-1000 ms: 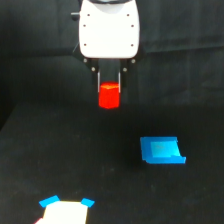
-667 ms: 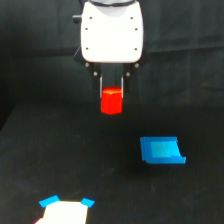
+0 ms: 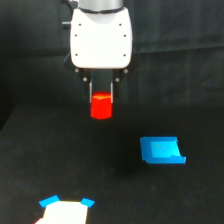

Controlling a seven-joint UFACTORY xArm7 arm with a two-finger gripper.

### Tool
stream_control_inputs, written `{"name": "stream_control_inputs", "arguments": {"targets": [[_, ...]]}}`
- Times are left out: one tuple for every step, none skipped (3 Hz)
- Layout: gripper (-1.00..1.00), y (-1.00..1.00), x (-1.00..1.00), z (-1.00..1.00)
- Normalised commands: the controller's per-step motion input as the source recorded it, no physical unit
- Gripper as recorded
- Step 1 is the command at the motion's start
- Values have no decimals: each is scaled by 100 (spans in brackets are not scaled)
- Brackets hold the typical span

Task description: Pick up the red object from the table

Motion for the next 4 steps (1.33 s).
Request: {"name": "stream_control_inputs", "arguments": {"targets": [[-64, -100, 14, 72], [-63, -95, 37, 66], [-76, -100, 40, 49], [-89, -68, -24, 10]]}}
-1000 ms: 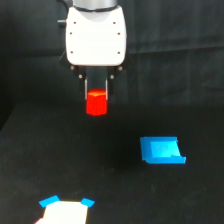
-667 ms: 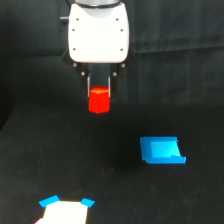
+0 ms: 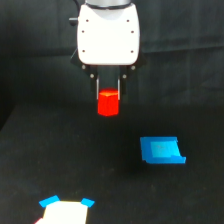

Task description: Pick up the red object from the table

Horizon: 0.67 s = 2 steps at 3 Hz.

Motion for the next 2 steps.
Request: {"name": "stream_control_inputs", "arguments": {"targets": [[-100, -49, -15, 27], [-78, -84, 13, 57]]}}
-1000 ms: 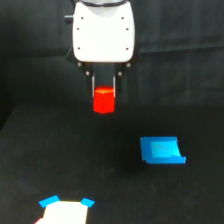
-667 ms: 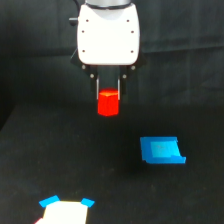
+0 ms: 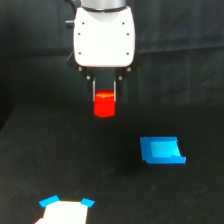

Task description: Pick up the red object from the table

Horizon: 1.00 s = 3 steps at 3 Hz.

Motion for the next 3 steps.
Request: {"name": "stream_control_inputs", "arguments": {"targets": [[-100, -100, -38, 65], [-75, -100, -11, 50], [-100, 12, -20, 26]]}}
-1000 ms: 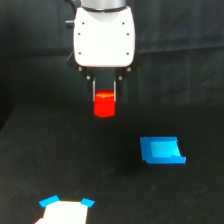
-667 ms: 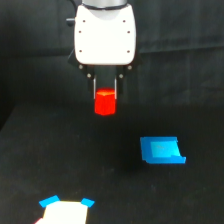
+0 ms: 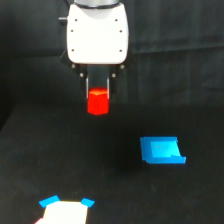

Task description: Pick up the red object from the table

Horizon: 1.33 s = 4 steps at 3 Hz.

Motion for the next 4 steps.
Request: {"name": "stream_control_inputs", "arguments": {"targets": [[-100, -100, 51, 94], [-100, -100, 43, 65], [-100, -74, -31, 60], [-100, -54, -13, 22]]}}
